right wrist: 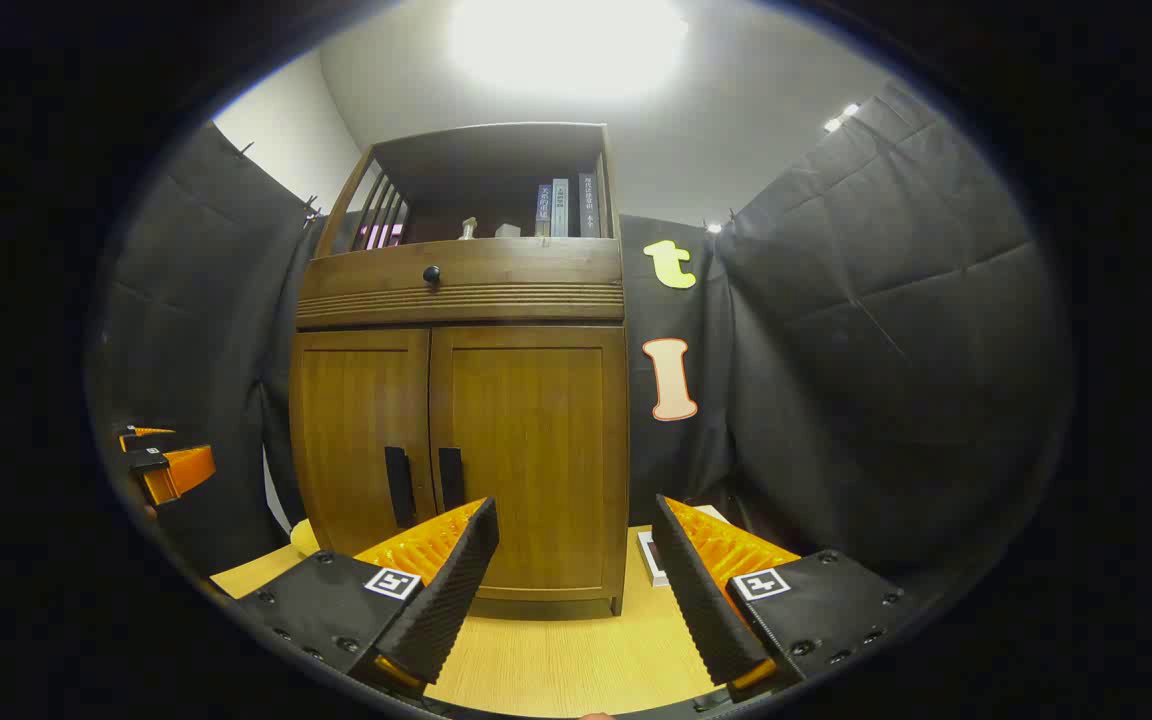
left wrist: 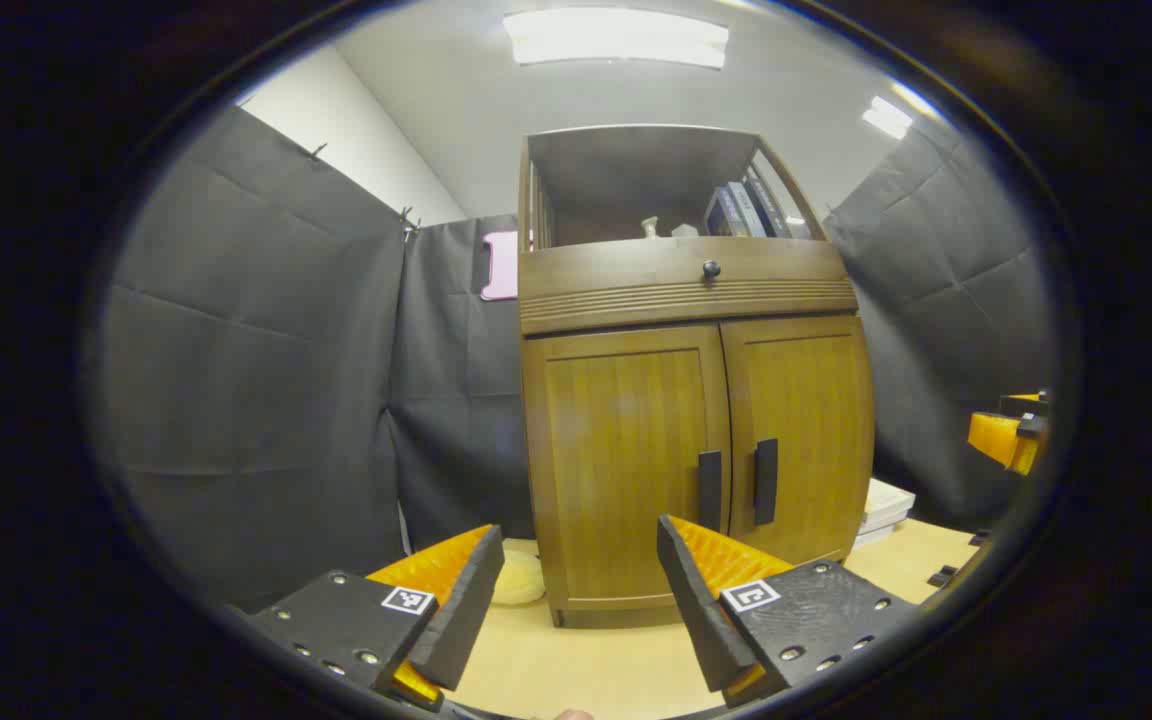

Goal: Open the right door of the double-door shoe cabinet with the right hand, and open the left door with the left hand.

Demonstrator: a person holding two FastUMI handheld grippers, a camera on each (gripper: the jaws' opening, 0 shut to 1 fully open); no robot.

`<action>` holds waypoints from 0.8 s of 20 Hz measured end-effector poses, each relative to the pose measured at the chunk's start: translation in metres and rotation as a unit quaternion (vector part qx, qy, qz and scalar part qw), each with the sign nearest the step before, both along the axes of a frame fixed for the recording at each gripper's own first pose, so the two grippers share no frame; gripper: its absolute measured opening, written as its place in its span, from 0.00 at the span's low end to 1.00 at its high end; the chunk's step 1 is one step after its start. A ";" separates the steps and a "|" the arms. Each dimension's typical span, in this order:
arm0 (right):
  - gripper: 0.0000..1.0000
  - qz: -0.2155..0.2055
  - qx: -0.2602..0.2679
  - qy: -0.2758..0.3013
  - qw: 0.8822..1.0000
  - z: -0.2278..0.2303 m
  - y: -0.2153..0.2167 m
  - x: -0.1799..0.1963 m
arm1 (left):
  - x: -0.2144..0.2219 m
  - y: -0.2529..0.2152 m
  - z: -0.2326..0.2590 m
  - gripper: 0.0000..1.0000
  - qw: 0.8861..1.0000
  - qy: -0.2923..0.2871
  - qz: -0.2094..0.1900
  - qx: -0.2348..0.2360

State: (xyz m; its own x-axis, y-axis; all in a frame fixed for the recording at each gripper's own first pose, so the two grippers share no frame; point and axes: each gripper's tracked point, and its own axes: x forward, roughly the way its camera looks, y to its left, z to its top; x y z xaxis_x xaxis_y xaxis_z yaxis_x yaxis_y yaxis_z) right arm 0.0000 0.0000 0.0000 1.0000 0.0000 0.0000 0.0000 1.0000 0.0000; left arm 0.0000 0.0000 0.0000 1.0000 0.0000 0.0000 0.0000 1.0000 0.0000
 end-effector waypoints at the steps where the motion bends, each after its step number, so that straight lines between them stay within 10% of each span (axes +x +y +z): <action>1: 0.97 0.000 0.000 0.000 1.000 0.000 -0.001 0.001 | 0.000 0.000 0.000 0.90 1.000 0.000 0.001 -0.001; 16: 0.97 0.006 0.006 -0.001 1.000 -0.002 -0.026 0.007 | -0.009 -0.007 0.017 0.90 1.000 -0.009 0.003 0.013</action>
